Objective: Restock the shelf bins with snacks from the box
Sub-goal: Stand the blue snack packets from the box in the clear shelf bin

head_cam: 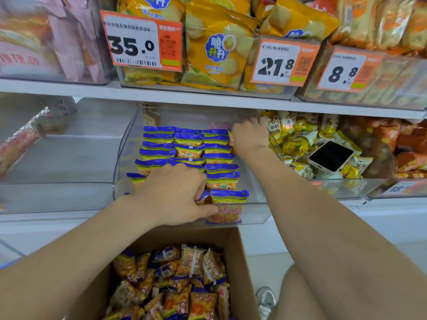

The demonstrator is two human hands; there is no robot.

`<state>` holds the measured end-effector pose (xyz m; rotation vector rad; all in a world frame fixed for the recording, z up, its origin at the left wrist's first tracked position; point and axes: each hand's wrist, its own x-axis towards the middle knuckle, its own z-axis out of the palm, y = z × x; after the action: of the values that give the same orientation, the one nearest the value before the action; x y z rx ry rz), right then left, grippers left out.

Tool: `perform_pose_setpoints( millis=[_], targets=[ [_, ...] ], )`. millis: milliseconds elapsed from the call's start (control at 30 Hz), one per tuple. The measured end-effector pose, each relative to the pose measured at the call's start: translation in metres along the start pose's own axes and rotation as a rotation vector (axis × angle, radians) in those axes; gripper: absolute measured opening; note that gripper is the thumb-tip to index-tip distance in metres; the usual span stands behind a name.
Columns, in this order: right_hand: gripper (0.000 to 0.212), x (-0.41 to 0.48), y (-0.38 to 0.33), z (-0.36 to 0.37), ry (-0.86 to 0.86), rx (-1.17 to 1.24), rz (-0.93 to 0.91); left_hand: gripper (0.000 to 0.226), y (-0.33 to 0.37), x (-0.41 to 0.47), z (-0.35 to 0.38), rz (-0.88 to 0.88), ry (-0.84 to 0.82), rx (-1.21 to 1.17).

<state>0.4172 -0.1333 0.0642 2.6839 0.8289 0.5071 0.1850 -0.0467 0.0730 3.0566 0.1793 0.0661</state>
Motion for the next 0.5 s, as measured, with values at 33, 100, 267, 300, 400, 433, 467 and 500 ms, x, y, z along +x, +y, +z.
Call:
perform_pose_setpoints(
  millis=[33,100,267,300,400,433,467,500],
  targets=[
    [0.028,0.0,0.0,0.0,0.007,0.019,-0.008,0.055,0.0,-0.001,0.0,-0.003,0.034,-0.015],
    [0.028,-0.001,-0.001,-0.001,0.013,0.069,-0.014,0.054,0.001,-0.002,0.002,-0.001,0.093,-0.029],
    [0.025,-0.002,-0.002,0.006,-0.132,0.245,-0.022,0.052,-0.001,-0.002,0.01,0.0,0.091,-0.024],
    [0.023,-0.003,-0.002,0.008,-0.165,0.289,-0.048,0.051,-0.002,-0.003,0.011,0.003,0.102,-0.027],
    [0.018,-0.011,0.002,0.006,-0.254,0.424,-0.109,0.046,-0.006,-0.008,0.013,0.011,0.118,-0.038],
    [0.018,-0.017,0.006,0.001,-0.249,0.452,-0.106,0.043,-0.006,-0.011,0.013,0.014,0.126,-0.045],
    [0.017,-0.025,0.012,-0.004,-0.225,0.493,-0.084,0.04,-0.007,-0.014,0.012,0.017,0.141,-0.057],
    [0.018,-0.034,0.019,-0.01,-0.167,0.542,-0.058,0.036,-0.006,-0.018,0.01,0.02,0.167,-0.072]
  ],
)
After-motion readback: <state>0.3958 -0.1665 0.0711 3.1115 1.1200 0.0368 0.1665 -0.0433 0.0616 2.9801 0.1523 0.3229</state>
